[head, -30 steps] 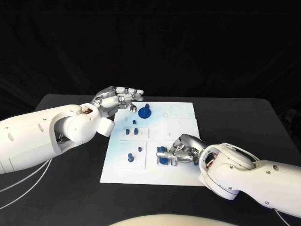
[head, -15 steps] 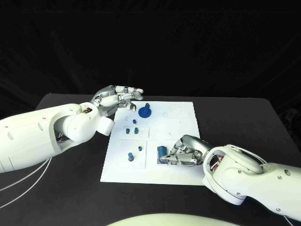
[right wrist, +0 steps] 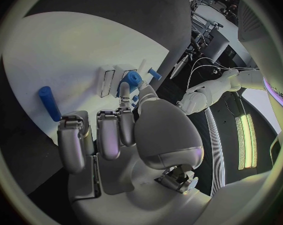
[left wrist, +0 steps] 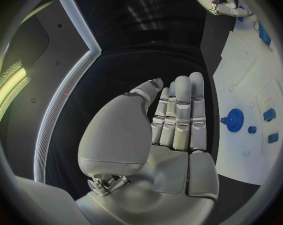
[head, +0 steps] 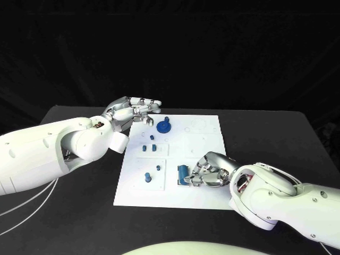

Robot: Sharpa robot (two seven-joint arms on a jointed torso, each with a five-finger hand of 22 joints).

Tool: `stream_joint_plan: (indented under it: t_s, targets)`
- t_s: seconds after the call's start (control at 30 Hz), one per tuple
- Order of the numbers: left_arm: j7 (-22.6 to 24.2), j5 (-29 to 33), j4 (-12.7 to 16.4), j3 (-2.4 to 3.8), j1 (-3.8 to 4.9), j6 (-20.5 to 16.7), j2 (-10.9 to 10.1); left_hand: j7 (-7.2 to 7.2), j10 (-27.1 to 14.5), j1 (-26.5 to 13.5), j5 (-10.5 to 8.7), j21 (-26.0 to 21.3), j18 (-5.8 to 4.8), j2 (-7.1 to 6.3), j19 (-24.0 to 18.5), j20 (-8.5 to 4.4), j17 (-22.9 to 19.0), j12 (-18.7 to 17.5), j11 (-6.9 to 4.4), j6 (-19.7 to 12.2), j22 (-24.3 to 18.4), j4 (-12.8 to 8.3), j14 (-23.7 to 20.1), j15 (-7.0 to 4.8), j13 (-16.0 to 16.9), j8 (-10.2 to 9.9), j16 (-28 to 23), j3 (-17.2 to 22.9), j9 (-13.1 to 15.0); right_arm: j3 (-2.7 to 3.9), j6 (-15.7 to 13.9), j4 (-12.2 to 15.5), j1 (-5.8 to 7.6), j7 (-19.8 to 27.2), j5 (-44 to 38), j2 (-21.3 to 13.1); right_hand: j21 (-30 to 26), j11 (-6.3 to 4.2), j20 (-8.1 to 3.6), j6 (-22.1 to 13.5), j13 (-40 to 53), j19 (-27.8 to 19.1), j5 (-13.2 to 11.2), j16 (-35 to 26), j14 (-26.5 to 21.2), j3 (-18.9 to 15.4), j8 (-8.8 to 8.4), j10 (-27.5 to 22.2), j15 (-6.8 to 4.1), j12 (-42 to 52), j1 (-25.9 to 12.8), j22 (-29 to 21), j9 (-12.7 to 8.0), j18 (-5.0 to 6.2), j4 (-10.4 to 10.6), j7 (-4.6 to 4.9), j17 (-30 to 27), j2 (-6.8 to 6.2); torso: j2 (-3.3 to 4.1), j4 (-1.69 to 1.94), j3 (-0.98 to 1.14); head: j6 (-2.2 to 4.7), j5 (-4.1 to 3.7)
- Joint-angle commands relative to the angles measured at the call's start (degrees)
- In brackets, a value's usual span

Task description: Assemble the parts on the task board

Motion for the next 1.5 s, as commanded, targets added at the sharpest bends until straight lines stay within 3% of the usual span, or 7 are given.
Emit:
stream_joint_plan:
  t_s: [0.03, 0.23, 0.33, 1.0, 1.5]
  targets:
    - [0.66, 0.01, 0.06, 0.02, 0.02, 0.33, 0.05, -0.2, -0.37, -0.29, -0.18, -0.28, 0.73, 0.07, -0.02, 0.37, -0.07, 0.3, -0.02, -0.37, -0.07, 0.3, -0.28, 0.14, 0.1, 0.22, -0.27, -0.11, -0.08, 0.01, 1.2, -0.39, -0.03, 0.27, -0.7, 0.3, 0.26, -0.4, -0.36, 0.05, 5.21, 6.08, 0.48, 0.33, 4.16, 0.44, 0.25, 1.0, -0.45, -0.21, 2.5, 15.06, 0.09, -0.37, -0.07, -0.53, 5.68, 2.2, 0.04, 0.06, 0.0, -0.12, 0.11]
    - [0.56, 0.01, 0.05, 0.02, 0.03, 0.43, 0.06, -0.2, -0.37, -0.29, -0.18, -0.28, 0.73, 0.07, -0.02, 0.37, -0.07, 0.3, -0.02, -0.37, -0.07, 0.3, -0.28, 0.14, 0.1, 0.22, -0.27, -0.11, -0.08, 0.01, 1.72, -1.3, -0.05, -0.31, -0.76, 1.12, 0.26, -0.48, -0.4, 0.14, 5.32, 6.08, 0.78, 0.34, 4.15, 0.99, 0.33, 1.09, -0.51, -0.11, 2.88, 15.06, 0.19, -0.37, -0.26, -0.64, 5.69, 2.33, 0.02, 0.04, -0.04, -0.2, 0.09]
    - [0.51, 0.01, 0.04, 0.02, 0.02, 0.55, 0.09, -0.22, -0.4, -0.25, -0.16, -0.32, 0.74, 0.14, 0.0, 0.37, -0.1, 0.33, -0.04, -0.37, -0.1, 0.3, -0.26, 0.13, 0.1, 0.23, -0.28, -0.08, -0.08, 0.01, 1.8, -1.71, -0.13, -0.36, -0.77, 1.7, 0.26, -0.52, -0.42, 0.16, 5.4, 6.08, 0.73, 0.38, 4.16, 1.24, 0.36, 1.15, -0.54, -0.02, 3.17, 15.06, 0.24, -0.37, -0.47, -0.68, 5.74, 2.25, -0.03, 0.05, 0.04, -0.15, 0.14]
    - [0.5, 0.01, -0.61, 0.02, 0.02, 0.92, -0.06, -0.22, -0.44, -0.22, -0.14, -0.37, 0.75, 0.23, 0.03, 0.37, -0.14, 0.37, -0.05, -0.38, -0.14, 0.32, -0.25, 0.11, 0.11, 0.24, -0.29, -0.06, -0.08, -0.02, 2.1, -2.42, -0.21, -0.78, -2.04, 2.5, 0.26, -0.55, -0.51, 0.22, 5.55, 6.08, -2.21, 0.39, 4.13, 1.75, 0.61, 1.23, -0.6, -0.07, 3.68, 15.06, 0.62, -0.37, -1.33, -0.73, 5.7, 0.2, -0.05, 0.01, -0.02, -0.1, 0.27]
    - [0.51, 0.01, -0.76, 0.02, 0.02, 1.04, 0.08, -0.22, -0.44, -0.22, -0.14, -0.37, 0.75, 0.23, 0.03, 0.37, -0.14, 0.37, -0.05, -0.38, -0.14, 0.32, -0.25, 0.11, 0.11, 0.24, -0.29, -0.06, -0.08, -0.02, 1.49, -3.02, -0.2, -1.84, -6.72, 3.0, 0.26, -0.65, -0.56, 0.41, 5.88, 6.08, -3.16, 0.48, 4.15, 2.6, 0.79, 1.49, -0.69, 0.33, 4.24, 15.06, 0.79, -0.37, -1.61, -0.86, 5.81, 0.67, -0.06, -0.04, -0.02, 0.05, 0.07]
